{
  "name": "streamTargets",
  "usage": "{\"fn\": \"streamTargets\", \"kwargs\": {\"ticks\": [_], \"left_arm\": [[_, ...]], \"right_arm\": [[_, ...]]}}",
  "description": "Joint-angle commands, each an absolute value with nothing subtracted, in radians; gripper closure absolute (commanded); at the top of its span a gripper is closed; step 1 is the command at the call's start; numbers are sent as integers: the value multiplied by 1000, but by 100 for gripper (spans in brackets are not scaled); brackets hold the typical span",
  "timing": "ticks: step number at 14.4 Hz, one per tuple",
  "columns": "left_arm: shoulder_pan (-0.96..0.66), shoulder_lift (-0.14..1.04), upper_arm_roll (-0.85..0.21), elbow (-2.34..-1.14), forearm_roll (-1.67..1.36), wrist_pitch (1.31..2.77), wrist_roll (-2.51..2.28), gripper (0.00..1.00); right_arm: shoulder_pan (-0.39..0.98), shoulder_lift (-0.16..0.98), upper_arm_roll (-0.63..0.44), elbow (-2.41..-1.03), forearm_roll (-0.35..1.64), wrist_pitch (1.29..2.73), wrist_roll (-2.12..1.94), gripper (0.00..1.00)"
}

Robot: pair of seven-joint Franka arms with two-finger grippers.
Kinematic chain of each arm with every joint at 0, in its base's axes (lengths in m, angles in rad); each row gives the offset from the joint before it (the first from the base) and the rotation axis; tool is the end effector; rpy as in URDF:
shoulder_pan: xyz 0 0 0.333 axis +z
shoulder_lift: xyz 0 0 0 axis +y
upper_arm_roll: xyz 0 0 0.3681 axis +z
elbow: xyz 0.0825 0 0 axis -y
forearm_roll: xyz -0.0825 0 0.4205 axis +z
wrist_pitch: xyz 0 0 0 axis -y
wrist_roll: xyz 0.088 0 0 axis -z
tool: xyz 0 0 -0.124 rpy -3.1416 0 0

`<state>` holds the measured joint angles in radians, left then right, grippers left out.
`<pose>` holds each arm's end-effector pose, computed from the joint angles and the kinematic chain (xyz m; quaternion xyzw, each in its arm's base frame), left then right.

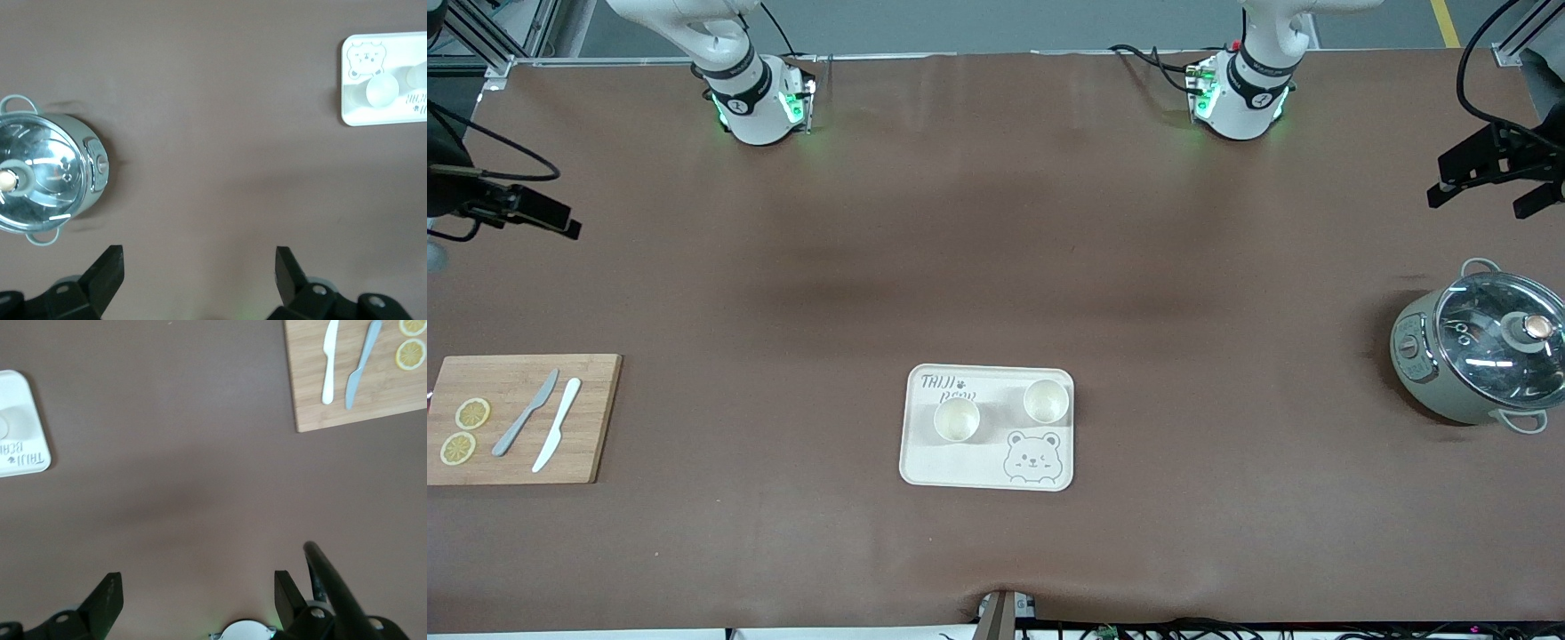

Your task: Place white IKEA cup upright on tray with both arms

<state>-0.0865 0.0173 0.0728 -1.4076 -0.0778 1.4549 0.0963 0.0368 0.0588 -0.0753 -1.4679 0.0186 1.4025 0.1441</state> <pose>0.5843 -0.0189 0.7215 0.9974 -0.0600 0.0166 0.0373 0.5921 -0.0187 0.6627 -0.9940 0.0901 0.0623 0.0038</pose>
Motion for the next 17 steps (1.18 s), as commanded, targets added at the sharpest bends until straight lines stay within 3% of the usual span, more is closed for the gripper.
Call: {"fn": "streamTargets", "kwargs": {"ticks": [1, 17], "left_arm": [[-80, 32, 68, -1384, -49, 1495, 103, 0], [-71, 35, 61, -1385, -31, 1520, 115, 0]], "right_arm": [[38, 38, -54, -1519, -40, 1453, 131, 0], [-14, 40, -52, -1520, -21, 1457, -40, 0]]}}
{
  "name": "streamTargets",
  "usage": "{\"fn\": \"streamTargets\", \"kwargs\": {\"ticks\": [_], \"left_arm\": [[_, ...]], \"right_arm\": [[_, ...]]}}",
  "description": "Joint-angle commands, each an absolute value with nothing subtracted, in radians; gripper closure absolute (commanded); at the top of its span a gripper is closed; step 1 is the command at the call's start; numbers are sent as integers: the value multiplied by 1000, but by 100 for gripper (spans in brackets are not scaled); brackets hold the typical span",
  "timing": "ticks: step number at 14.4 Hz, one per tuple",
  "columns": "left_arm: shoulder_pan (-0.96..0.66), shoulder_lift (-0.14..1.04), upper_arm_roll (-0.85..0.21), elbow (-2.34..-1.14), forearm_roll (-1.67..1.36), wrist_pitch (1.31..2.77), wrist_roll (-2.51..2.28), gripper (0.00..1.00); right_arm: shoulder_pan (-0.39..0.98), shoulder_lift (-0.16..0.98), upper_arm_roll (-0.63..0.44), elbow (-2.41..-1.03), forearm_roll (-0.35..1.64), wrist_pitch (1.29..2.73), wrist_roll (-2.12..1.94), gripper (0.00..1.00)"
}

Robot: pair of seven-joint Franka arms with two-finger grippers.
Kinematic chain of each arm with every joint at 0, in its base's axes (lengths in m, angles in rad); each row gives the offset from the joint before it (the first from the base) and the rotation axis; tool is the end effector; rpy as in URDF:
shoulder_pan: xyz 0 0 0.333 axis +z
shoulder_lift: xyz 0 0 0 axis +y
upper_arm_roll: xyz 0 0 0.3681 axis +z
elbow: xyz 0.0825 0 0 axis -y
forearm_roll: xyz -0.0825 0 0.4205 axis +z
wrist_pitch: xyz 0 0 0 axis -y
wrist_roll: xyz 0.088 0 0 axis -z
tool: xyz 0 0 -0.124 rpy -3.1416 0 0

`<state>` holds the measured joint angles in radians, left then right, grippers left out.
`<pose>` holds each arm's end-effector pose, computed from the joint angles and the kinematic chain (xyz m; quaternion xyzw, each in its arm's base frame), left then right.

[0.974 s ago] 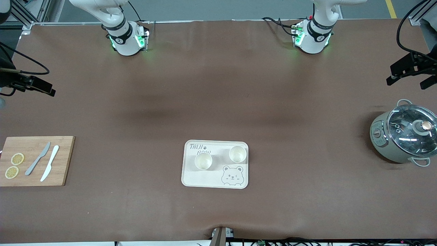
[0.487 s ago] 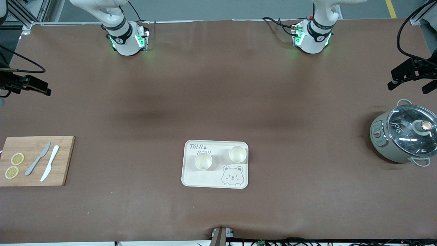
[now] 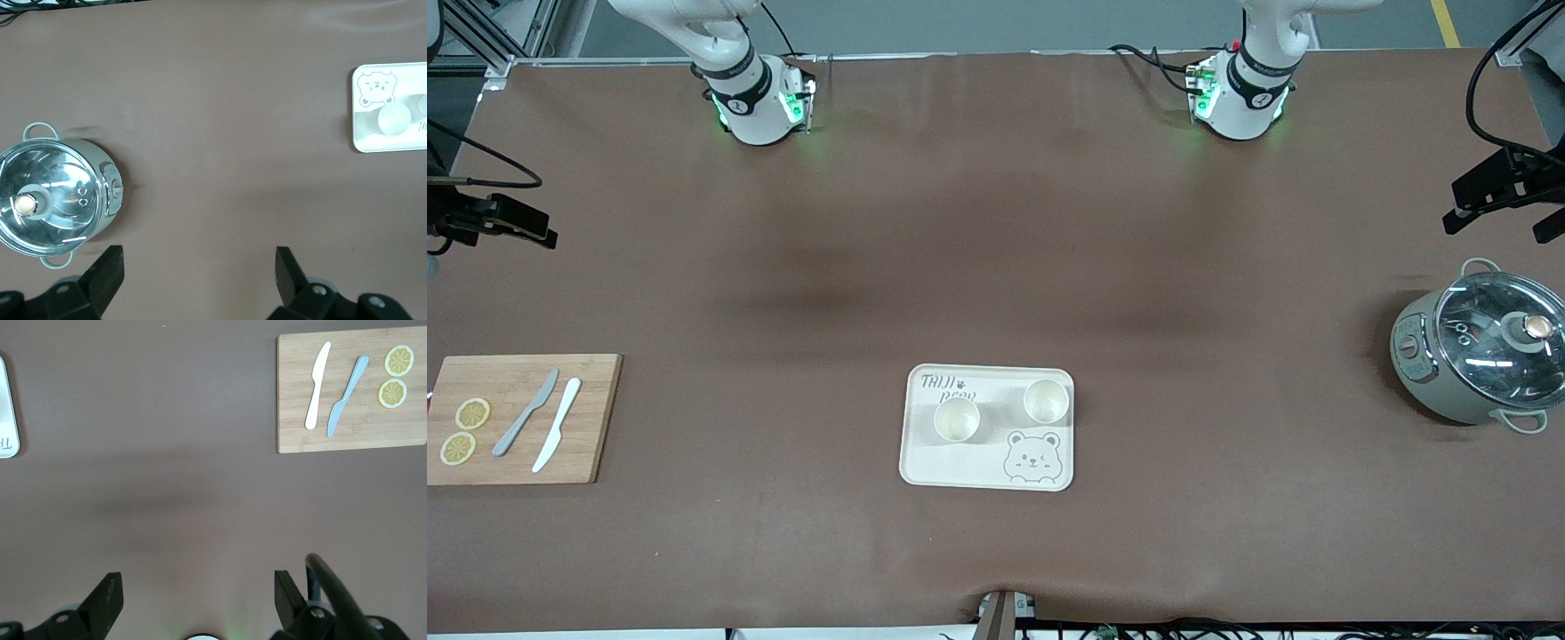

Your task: Place white IKEA cup upright on tray with both arms

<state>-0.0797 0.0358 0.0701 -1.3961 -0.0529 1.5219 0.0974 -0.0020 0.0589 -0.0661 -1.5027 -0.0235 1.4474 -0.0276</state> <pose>0.5993 -0.0135 0.7225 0.9971 -0.0560 0.0461 0.0231 0.5955 -0.0425 0.6489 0.9981 -0.0210 -0.0576 0.0109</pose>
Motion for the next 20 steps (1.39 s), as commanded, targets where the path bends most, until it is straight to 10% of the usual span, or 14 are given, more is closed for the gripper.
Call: {"fn": "streamTargets", "kwargs": {"ticks": [1, 20], "left_arm": [[-71, 37, 60, -1387, -28, 1520, 118, 0], [-72, 41, 18, -1430, 58, 1465, 183, 0]], "right_arm": [[-11, 38, -52, -1520, -15, 1456, -43, 0], [-52, 46, -55, -1523, 107, 1459, -141, 0]]}}
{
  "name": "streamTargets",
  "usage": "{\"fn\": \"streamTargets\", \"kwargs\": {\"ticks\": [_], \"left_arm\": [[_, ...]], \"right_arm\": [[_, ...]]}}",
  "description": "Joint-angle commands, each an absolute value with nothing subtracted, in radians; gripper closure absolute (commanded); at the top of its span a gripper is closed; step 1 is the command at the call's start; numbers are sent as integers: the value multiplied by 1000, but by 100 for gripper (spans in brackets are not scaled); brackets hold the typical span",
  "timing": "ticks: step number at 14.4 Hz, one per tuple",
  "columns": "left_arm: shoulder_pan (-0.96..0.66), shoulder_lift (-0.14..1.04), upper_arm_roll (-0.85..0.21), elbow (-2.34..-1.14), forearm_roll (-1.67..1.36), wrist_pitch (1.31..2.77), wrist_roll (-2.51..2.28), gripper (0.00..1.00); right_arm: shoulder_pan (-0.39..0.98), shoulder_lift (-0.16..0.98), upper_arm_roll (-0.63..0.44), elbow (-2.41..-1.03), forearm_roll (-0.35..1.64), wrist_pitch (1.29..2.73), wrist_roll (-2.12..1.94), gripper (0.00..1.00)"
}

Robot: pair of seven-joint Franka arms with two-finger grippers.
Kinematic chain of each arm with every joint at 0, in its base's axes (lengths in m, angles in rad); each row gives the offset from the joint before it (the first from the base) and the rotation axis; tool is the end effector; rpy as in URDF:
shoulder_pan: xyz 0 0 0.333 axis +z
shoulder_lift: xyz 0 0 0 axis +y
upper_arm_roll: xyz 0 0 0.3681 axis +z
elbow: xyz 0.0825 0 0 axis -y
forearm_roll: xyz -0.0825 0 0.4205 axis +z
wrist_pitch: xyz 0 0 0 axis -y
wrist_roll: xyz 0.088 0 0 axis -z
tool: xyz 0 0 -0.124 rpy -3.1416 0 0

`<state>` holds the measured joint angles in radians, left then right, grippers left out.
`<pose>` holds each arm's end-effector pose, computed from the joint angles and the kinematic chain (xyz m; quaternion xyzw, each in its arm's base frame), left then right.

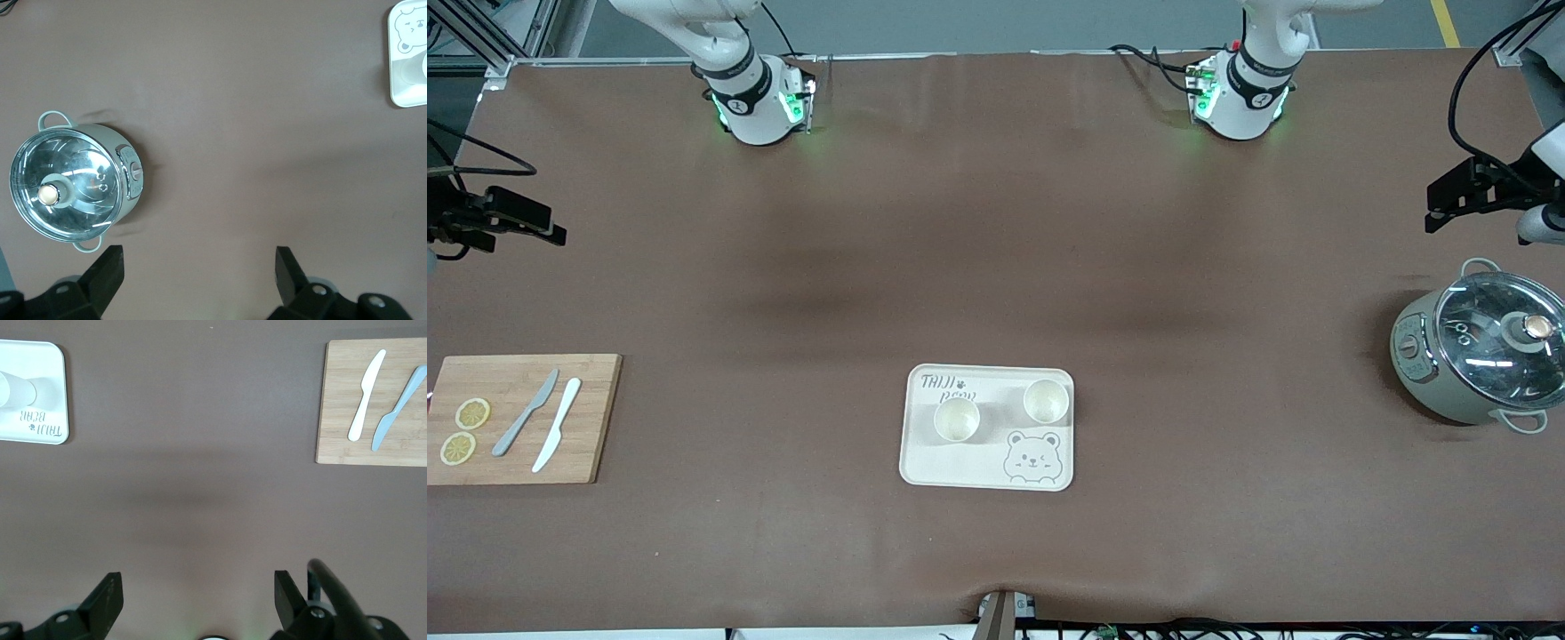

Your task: Place white IKEA cup upright on tray with both arms

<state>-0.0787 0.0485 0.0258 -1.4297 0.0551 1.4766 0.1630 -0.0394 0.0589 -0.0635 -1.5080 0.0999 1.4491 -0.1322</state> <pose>0.5986 -0.0249 0.6938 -0.9941 0.1052 0.0023 0.0280 0.5953 -0.0468 0.6469 -0.9970 -0.0177 0.0527 0.0545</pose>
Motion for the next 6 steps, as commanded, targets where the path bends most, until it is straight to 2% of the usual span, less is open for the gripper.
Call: {"fn": "streamTargets", "kwargs": {"ticks": [1, 6], "left_arm": [[-72, 43, 18, -1430, 58, 1465, 183, 0], [-72, 43, 18, -1430, 57, 1465, 183, 0]], "right_arm": [[-52, 46, -55, -1523, 106, 1459, -141, 0], [-52, 48, -55, -1523, 78, 1462, -141, 0]]}}
